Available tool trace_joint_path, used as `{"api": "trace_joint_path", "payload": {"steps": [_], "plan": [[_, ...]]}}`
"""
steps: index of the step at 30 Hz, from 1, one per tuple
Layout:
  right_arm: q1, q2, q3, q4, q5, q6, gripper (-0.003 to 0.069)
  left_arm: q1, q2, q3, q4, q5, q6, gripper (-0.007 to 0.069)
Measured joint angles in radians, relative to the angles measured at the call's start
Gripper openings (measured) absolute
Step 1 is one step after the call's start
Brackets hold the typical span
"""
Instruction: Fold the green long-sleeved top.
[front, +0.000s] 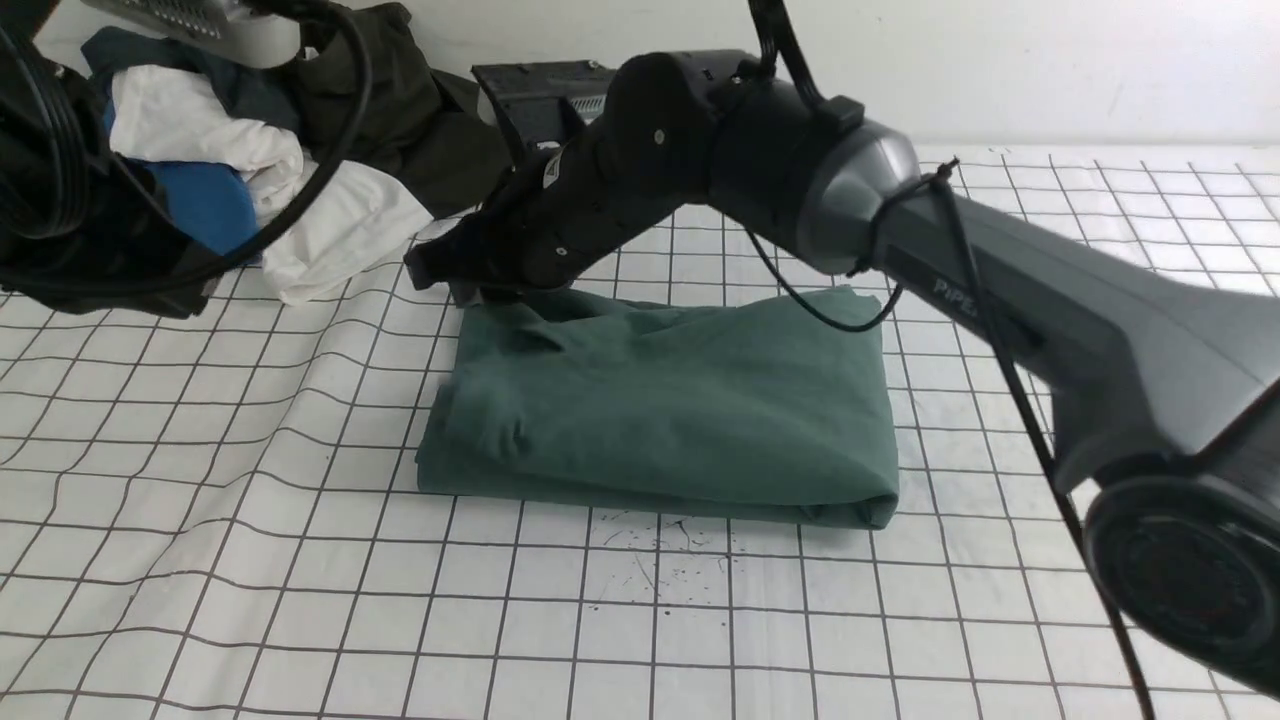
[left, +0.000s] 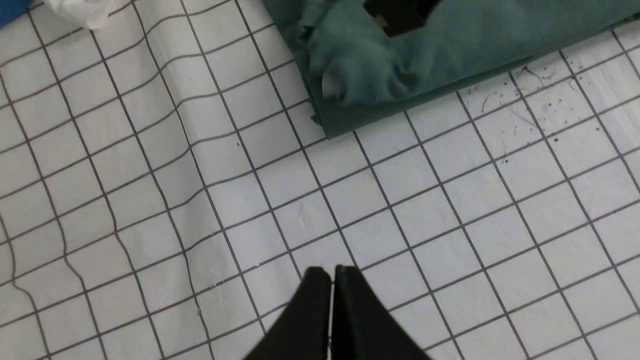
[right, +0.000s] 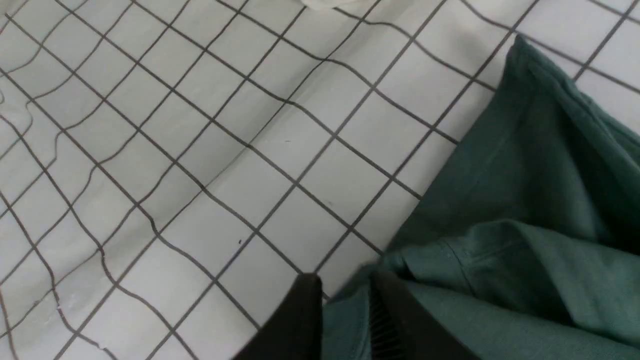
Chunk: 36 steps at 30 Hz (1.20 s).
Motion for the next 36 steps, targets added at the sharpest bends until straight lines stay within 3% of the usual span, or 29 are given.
{"api": "trace_joint_path", "payload": {"steps": [2, 3, 6, 10, 13, 22, 24, 31, 36], "plan": [[-0.003, 0.007, -0.036, 0.012, 0.033, -0.007, 0.0262, 0.000, 0.000, 0.014, -0.004, -0.003, 0.000, -0.0007], [-0.011, 0.007, -0.084, 0.013, 0.084, -0.014, 0.0352, 0.000, 0.004, 0.025, -0.011, -0.016, 0.000, -0.0007], [-0.036, -0.007, -0.174, -0.031, 0.207, -0.020, 0.0468, 0.000, 0.026, 0.037, -0.055, -0.081, 0.001, -0.0007], [-0.090, -0.031, -0.275, -0.195, 0.331, -0.028, 0.0514, -0.001, 0.106, 0.037, -0.179, -0.171, 0.050, -0.0007], [-0.136, -0.068, -0.262, -0.276, 0.345, -0.021, 0.0472, -0.028, 0.188, 0.037, -0.260, -0.212, 0.130, -0.0007], [-0.259, -0.153, 0.078, -0.312, 0.347, -0.043, 0.0071, -0.138, 0.513, 0.037, -0.258, -0.385, 0.192, -0.0007], [-0.277, -0.149, 0.179, -0.313, 0.346, -0.048, 0.0011, -0.140, 0.586, 0.037, -0.233, -0.430, 0.189, -0.0007], [-0.292, -0.106, 0.427, -0.308, 0.235, -0.053, -0.0013, -0.137, 0.734, 0.037, -0.137, -0.456, 0.125, -0.0007], [-0.292, -0.089, 0.467, -0.291, 0.188, -0.050, -0.0014, -0.136, 0.743, 0.026, -0.106, -0.414, 0.100, -0.0007]]}}
